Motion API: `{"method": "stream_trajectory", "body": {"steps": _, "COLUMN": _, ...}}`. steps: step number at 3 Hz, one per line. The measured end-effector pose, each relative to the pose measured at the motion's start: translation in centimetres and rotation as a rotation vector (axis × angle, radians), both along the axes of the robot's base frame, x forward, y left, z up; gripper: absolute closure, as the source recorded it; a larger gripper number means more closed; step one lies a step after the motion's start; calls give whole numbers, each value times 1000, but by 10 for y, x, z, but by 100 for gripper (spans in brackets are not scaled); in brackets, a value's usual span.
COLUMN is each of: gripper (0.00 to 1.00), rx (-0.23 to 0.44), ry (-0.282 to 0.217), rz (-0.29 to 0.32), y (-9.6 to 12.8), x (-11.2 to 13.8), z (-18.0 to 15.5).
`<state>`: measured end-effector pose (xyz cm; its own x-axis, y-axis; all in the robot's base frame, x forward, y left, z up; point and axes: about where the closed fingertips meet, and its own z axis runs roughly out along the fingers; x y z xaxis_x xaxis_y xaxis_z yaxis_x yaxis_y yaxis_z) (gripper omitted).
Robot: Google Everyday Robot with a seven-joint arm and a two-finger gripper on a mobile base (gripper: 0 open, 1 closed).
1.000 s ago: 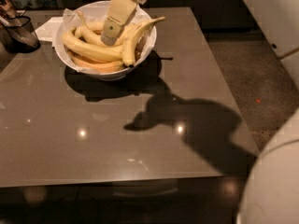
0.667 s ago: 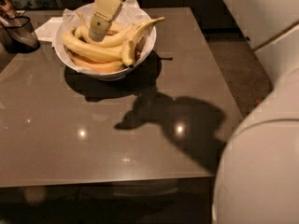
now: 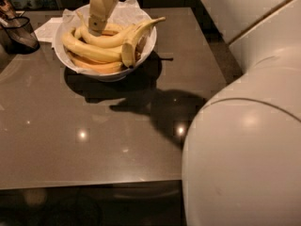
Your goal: Pick banana from white bowl
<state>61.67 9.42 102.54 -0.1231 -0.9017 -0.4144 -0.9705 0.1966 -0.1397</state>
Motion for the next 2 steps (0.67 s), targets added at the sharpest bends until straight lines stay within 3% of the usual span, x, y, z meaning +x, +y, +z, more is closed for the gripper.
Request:
{"method": "stream_trajectory", "body": {"steps": 1, "gripper": 23, "rx": -12, "ry": 14, "rz": -5, "y": 4, "x": 10, "z": -11}}
{"method": "stream_trajectory", "body": {"steps": 2, "gripper": 13, "rx": -31, "ry": 45, "rz": -5, "y": 9, "x": 17, "z": -29}}
